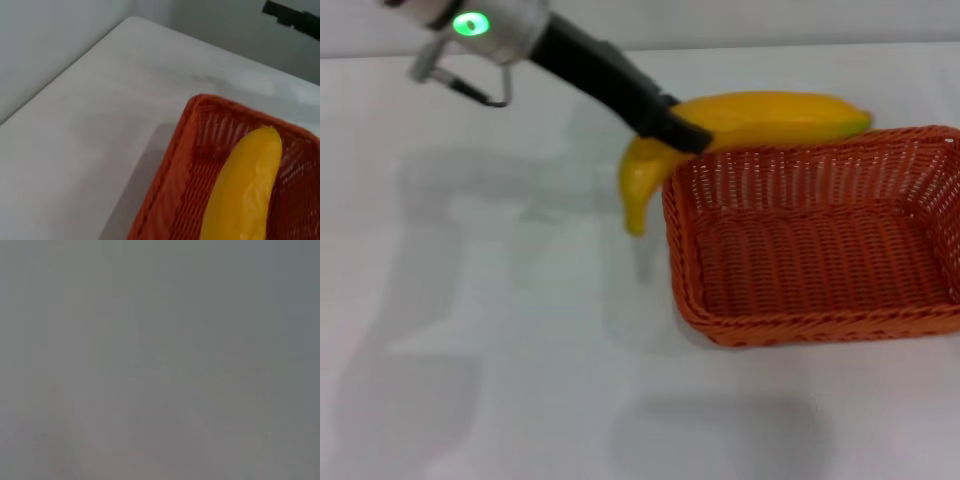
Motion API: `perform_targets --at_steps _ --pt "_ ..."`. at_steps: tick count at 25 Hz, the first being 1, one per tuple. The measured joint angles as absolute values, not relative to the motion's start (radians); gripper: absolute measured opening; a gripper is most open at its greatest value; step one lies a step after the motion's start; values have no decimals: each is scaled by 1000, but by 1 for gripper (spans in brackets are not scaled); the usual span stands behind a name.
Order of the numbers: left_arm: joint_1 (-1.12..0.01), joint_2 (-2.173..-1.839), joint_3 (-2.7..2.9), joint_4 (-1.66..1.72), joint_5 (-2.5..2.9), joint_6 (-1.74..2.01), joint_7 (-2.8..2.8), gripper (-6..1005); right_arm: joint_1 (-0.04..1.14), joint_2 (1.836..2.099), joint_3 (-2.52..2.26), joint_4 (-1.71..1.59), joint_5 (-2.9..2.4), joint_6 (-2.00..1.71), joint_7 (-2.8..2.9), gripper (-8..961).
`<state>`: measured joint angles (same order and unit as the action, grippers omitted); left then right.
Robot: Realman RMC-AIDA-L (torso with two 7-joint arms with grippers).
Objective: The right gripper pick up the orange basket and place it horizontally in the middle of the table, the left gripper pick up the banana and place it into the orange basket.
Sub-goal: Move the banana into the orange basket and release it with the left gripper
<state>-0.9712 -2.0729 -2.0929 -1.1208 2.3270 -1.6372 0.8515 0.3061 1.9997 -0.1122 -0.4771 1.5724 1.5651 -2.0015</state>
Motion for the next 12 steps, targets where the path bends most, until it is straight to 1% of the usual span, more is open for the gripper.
perform_targets --at_steps 7,12 --pt "-1105 -2077 -1971 -892 2293 -1486 813 523 311 2002 -113 -462 1568 1583 -2038 840" --pt "-1118 -2081 -1904 -833 2261 -1404 811 531 310 2002 -115 -445 1565 1593 -2047 840"
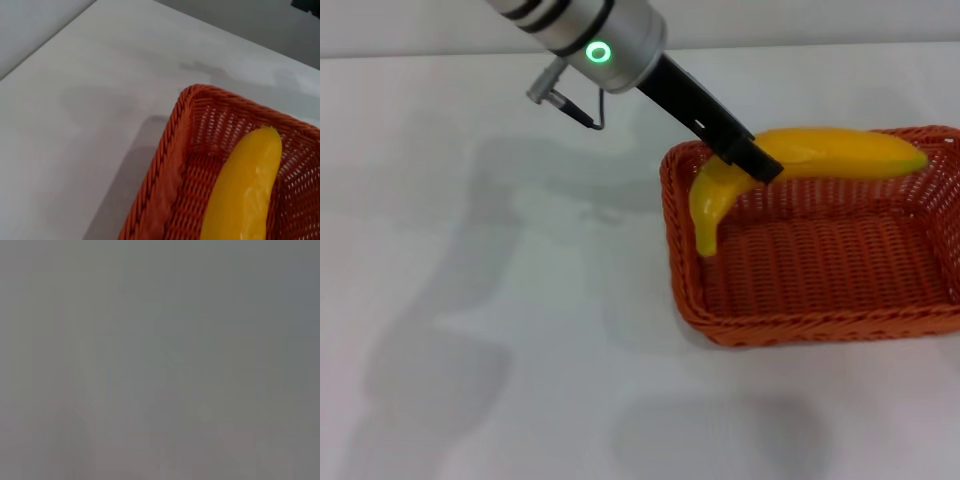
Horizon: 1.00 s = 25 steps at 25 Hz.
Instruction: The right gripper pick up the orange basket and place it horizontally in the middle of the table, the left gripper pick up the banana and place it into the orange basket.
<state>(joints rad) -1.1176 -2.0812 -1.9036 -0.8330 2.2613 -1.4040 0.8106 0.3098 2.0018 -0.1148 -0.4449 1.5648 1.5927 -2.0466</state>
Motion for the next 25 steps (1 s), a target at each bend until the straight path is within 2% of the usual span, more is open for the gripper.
perform_targets --at_steps 9,14,20,23,25 --pt "-1094 -2083 -1819 -832 2174 -1337 830 544 297 2002 -117 -440 1561 1597 -2049 840" --pt "-1009 -2079 -1842 -914 2079 -1332 892 711 282 2002 -114 -443 1567 1598 -2049 840" --pt "-749 -2080 -1926 -1123 1890 -1301 1041 829 246 1993 -104 -453 1587 1611 -2051 840" --pt "-568 -2077 -1988 -1204 1716 -1291 1188 879 228 1989 -103 -454 1598 1612 -2067 840" --pt "-445 -2078 -2022 -1236 1595 -1290 1298 876 213 1988 -103 -455 1602 1625 -2095 840"
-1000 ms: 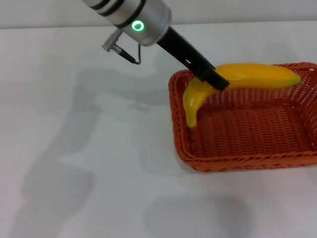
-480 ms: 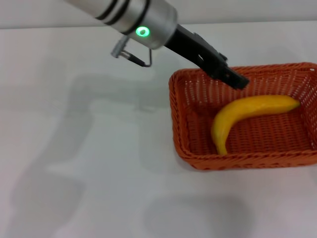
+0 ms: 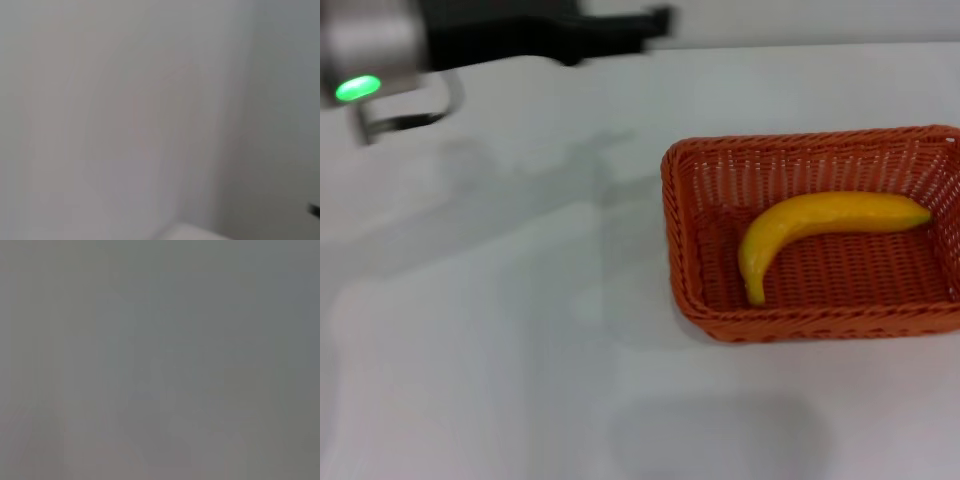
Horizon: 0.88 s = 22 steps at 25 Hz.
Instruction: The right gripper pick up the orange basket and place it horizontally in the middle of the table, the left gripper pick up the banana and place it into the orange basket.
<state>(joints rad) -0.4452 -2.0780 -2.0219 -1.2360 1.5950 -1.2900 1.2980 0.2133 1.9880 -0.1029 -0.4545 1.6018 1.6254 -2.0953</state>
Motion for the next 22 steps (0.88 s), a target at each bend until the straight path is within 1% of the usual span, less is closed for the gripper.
perform_targets --at_steps 6,8,11,14,18,22 --pt "-143 -2079 -2095 -1217 1271 -1310 1604 872 168 1995 -91 -453 1641 1684 -2153 840" --pt "-61 -2081 -2104 -1175 1164 -1335 1710 872 153 1996 -86 -445 1660 1689 -2154 840" --pt "15 -2083 -2123 -1075 1043 -1390 1832 872 139 1997 -77 -431 1673 1690 -2160 840" --pt "37 -2083 -2170 -960 988 -1464 1915 872 131 1997 -68 -409 1683 1692 -2183 840" --pt "18 -2081 -2247 -789 981 -1552 2015 872 126 1997 -63 -368 1699 1698 -2235 840" --pt "12 -2081 -2267 -715 980 -1581 2090 872 126 1997 -63 -360 1703 1698 -2242 840"
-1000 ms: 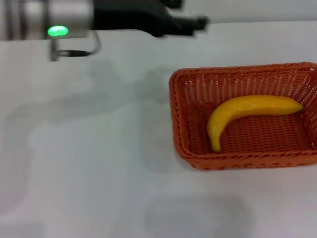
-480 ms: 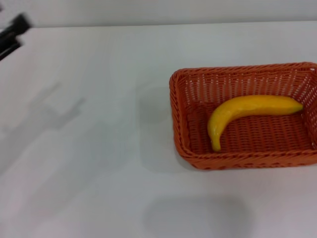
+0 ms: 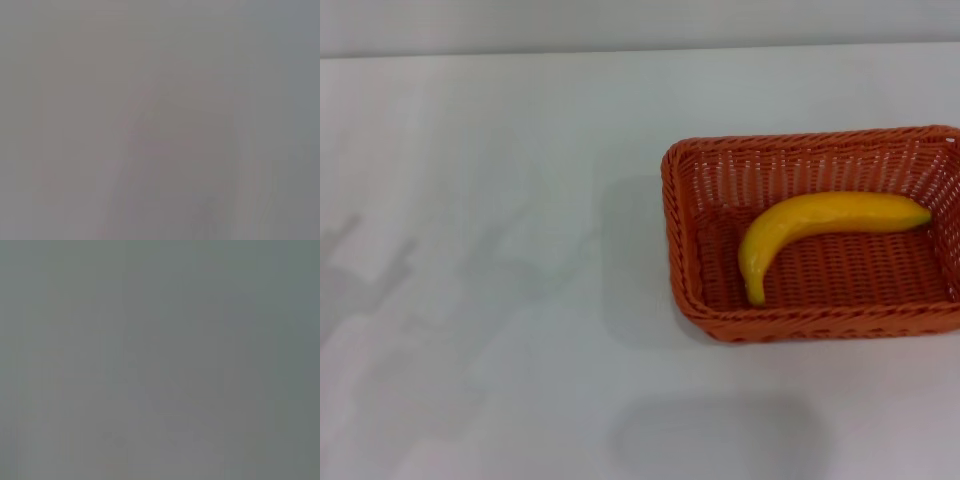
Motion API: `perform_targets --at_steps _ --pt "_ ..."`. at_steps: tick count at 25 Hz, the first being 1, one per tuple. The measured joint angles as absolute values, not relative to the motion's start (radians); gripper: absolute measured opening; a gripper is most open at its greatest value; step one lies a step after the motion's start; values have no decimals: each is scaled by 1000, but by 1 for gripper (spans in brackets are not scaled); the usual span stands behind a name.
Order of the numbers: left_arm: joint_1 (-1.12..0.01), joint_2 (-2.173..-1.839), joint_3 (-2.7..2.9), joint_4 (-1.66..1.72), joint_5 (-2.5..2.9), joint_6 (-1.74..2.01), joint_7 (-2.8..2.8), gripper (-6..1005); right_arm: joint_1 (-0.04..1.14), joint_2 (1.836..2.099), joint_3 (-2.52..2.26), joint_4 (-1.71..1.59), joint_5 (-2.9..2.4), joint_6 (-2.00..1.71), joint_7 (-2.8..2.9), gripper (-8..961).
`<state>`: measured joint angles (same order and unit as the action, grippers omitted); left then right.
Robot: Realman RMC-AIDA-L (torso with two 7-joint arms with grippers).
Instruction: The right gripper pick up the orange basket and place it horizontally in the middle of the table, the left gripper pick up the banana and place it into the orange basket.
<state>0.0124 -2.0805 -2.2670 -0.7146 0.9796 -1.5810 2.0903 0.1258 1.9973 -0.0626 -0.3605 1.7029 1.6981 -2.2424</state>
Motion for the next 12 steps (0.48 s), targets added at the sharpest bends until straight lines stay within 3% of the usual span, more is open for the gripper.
perform_targets --at_steps 12 --pt "13 -2082 -2271 -671 963 -1588 2143 872 121 1997 -76 -351 1692 1698 -2242 840"
